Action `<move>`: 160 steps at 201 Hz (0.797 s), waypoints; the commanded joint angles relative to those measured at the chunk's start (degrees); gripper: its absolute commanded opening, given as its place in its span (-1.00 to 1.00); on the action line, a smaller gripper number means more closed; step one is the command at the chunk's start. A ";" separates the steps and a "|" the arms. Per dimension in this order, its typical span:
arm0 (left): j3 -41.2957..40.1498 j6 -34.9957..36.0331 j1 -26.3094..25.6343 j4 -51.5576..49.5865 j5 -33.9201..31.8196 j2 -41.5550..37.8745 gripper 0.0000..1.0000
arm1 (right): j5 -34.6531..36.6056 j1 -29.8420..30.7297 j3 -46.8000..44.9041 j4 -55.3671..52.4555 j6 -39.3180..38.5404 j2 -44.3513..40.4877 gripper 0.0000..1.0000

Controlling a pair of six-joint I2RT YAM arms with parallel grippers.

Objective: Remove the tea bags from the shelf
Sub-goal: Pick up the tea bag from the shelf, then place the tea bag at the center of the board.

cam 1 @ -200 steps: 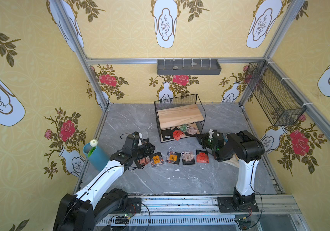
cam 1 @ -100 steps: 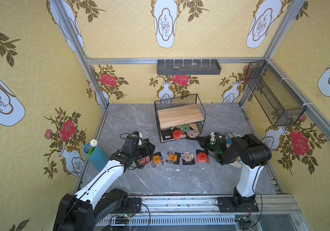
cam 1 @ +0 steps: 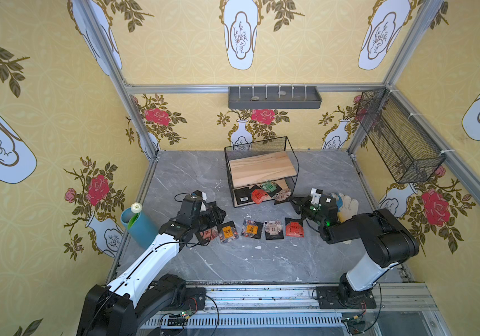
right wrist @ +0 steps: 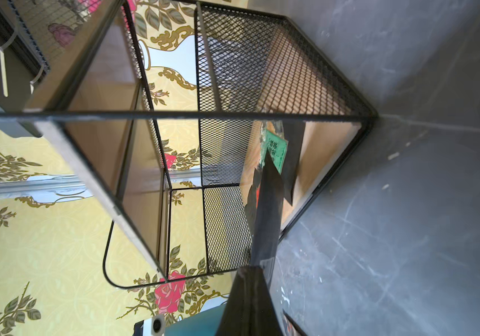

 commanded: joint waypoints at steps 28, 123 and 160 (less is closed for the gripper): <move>-0.21 0.02 0.05 1.16 0.93 -0.69 0.42 | 0.73 -0.24 -3.29 -10.63 -4.02 -10.38 -1.00; -0.57 -0.68 0.04 1.47 1.20 -0.71 0.42 | -0.47 -6.18 -5.85 -12.54 -7.54 -8.78 -1.00; -0.31 -0.68 -0.03 1.38 1.20 -0.44 0.42 | -2.13 -6.56 -5.53 -9.31 -6.94 -4.09 -1.00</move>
